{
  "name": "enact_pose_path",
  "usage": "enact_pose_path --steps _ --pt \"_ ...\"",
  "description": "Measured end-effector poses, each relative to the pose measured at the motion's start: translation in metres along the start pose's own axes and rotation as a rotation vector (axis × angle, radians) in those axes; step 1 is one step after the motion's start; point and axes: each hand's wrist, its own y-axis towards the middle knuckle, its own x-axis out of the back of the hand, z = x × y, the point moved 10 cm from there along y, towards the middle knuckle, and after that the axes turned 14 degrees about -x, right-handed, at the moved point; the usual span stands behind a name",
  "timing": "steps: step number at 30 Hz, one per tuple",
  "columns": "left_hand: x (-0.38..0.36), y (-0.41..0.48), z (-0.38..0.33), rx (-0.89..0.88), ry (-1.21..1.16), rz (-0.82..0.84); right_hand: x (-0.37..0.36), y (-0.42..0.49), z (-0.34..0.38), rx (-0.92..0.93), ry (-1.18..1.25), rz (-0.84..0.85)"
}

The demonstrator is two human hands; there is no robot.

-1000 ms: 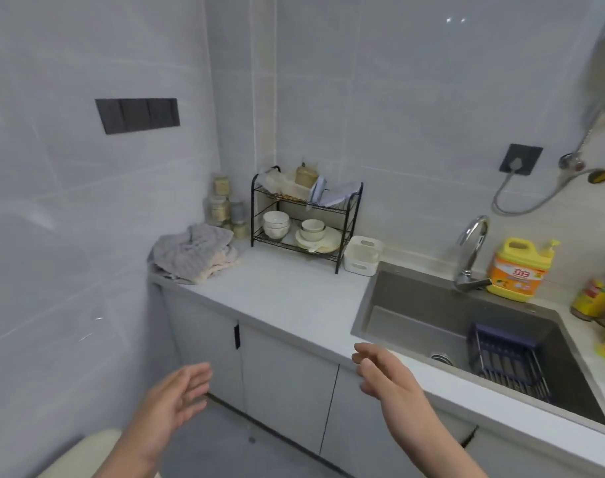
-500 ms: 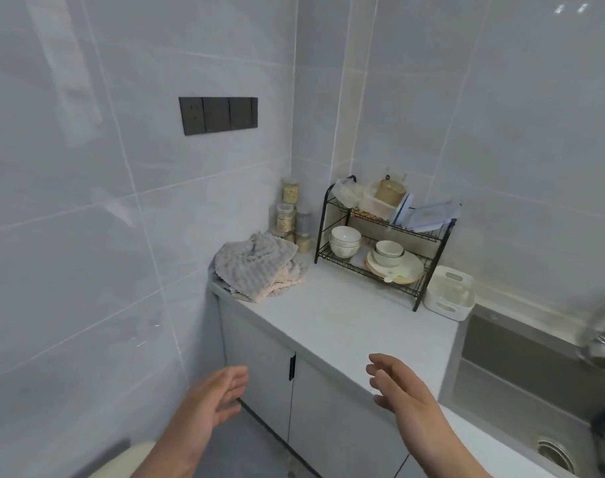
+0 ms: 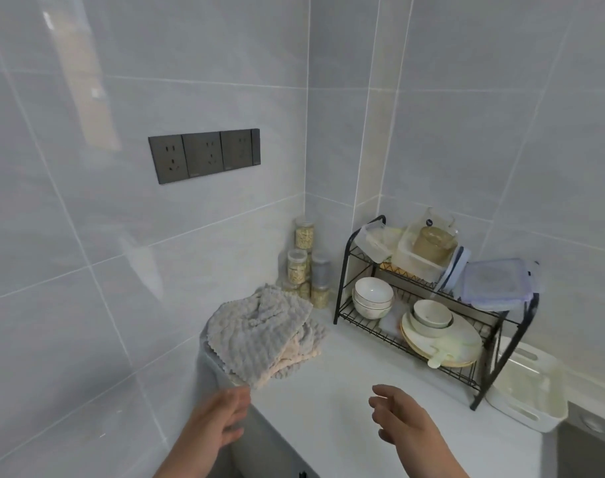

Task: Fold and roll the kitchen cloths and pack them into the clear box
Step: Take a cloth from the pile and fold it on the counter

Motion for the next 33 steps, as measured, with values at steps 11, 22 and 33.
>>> enact_pose_path --steps 11,22,33 --pt "0.002 0.17 -0.03 -0.042 0.233 0.1 -0.017 0.127 0.025 -0.147 0.051 -0.093" --pt "-0.043 0.372 -0.001 -0.23 0.563 0.409 -0.118 0.294 0.057 -0.289 -0.156 -0.191" --pt "-0.081 0.421 0.058 -0.534 0.874 0.588 -0.154 0.397 0.063 -0.181 -0.504 -0.286"
